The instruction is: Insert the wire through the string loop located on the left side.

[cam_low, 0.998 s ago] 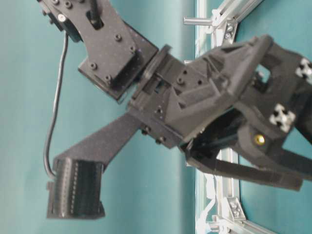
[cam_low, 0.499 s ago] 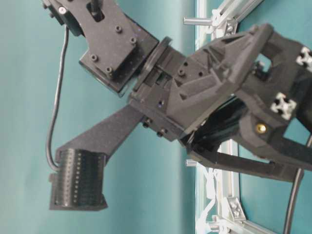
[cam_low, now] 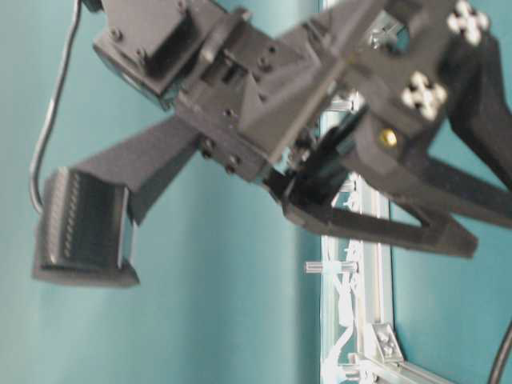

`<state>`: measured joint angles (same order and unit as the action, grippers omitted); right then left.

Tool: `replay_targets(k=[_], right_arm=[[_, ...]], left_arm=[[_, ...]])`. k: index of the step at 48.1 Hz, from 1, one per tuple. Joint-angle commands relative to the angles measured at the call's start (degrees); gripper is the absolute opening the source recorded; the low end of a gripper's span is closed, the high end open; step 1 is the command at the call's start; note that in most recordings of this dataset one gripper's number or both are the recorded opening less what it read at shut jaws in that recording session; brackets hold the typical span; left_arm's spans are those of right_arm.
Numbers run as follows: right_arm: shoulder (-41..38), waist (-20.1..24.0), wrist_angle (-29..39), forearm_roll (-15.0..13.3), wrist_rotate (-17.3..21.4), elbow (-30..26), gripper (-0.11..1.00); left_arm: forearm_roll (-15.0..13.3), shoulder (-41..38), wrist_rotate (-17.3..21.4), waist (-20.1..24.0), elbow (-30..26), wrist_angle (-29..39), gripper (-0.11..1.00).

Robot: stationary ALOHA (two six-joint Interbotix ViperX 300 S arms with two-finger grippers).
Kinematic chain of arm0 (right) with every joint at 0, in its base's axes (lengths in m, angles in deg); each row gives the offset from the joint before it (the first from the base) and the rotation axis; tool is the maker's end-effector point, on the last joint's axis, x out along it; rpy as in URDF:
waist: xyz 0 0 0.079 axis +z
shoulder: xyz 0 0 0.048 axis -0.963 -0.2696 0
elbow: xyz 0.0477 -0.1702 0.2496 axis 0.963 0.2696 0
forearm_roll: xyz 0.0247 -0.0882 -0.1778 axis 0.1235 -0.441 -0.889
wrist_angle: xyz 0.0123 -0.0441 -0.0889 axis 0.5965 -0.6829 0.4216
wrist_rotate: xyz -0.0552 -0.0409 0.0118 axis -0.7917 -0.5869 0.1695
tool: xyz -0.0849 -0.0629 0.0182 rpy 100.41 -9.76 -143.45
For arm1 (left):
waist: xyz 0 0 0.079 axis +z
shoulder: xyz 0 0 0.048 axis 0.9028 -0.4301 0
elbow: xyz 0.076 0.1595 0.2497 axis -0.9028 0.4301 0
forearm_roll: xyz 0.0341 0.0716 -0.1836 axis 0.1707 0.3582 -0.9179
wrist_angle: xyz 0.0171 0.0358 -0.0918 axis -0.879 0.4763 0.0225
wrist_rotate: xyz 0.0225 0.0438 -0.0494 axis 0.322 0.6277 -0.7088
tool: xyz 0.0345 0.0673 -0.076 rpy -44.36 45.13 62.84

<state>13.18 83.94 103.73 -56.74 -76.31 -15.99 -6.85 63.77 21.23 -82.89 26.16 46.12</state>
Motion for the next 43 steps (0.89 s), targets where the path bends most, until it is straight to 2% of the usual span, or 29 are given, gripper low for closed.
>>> replay_targets(k=[1,9,25,31,40,43], right_arm=[[2.81,0.18,0.79,-0.09,0.18,-0.09,0.88],[3.08,0.18,1.76,-0.09,1.49,0.00,0.88],[3.08,0.70,1.58,-0.09,1.85,0.00,0.87],[3.08,0.79,1.58,-0.09,1.85,0.00,0.87],[3.08,0.79,1.49,-0.09,1.93,0.00,0.87],[3.08,0.79,1.49,-0.09,1.93,0.00,0.87]], left_arm=[[0.00,1.14,-0.44,-0.88,-0.09,0.88,0.15],[-0.26,2.11,-0.44,-2.20,0.09,2.99,0.15],[-0.35,1.76,-0.62,-4.48,-0.53,2.29,0.15],[-0.35,1.41,-1.49,-4.48,-0.53,2.46,0.15],[-0.26,0.53,-4.92,-4.48,-0.18,2.46,0.16],[-0.26,0.62,-4.92,-4.48,-0.18,2.46,0.28]])
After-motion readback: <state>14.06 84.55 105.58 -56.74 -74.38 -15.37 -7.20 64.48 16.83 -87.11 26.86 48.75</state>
